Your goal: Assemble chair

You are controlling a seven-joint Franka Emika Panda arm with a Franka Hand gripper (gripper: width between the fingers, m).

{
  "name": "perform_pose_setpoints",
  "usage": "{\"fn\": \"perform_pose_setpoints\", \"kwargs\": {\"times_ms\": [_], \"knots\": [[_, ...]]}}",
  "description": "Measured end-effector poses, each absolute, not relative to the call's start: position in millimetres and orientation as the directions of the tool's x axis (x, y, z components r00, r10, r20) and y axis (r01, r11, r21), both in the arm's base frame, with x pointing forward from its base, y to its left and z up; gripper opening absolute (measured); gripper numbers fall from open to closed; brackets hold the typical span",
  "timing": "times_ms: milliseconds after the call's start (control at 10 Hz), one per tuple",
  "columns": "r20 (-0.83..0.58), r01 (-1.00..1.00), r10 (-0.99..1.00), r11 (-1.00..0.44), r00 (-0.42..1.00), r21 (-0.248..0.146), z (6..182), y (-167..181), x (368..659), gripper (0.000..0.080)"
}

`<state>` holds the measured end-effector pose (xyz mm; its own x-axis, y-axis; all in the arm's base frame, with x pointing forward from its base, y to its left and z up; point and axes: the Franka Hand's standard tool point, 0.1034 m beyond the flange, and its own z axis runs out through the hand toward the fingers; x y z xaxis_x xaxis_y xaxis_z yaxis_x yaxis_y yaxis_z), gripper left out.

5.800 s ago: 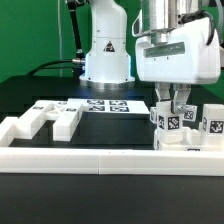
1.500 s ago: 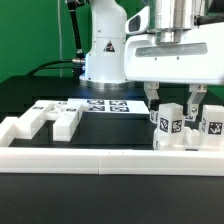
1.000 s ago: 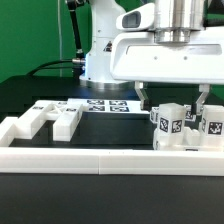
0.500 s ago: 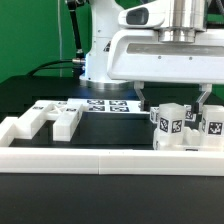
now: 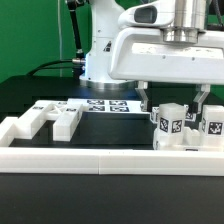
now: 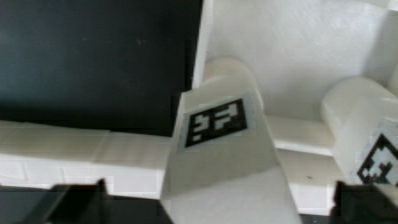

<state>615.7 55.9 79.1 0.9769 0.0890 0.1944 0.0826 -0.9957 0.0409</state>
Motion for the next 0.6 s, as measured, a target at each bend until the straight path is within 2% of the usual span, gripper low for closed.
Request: {"fn": "perform_pose_setpoints", "kwargs": {"times_ms": [100,200,600], "knots": [[0.195,0.067,0.073,-0.997,0.978,0.038,79.1,55.9,615.7,0.0470],[0.195,0.068,0.074,-0.997,0.978,0.038,79.1,55.8,615.7,0.0287],[0.196,-0.201,-0.202,-0.979,0.960,-0.022,79.5,55.6,616.0,0.0291]]}}
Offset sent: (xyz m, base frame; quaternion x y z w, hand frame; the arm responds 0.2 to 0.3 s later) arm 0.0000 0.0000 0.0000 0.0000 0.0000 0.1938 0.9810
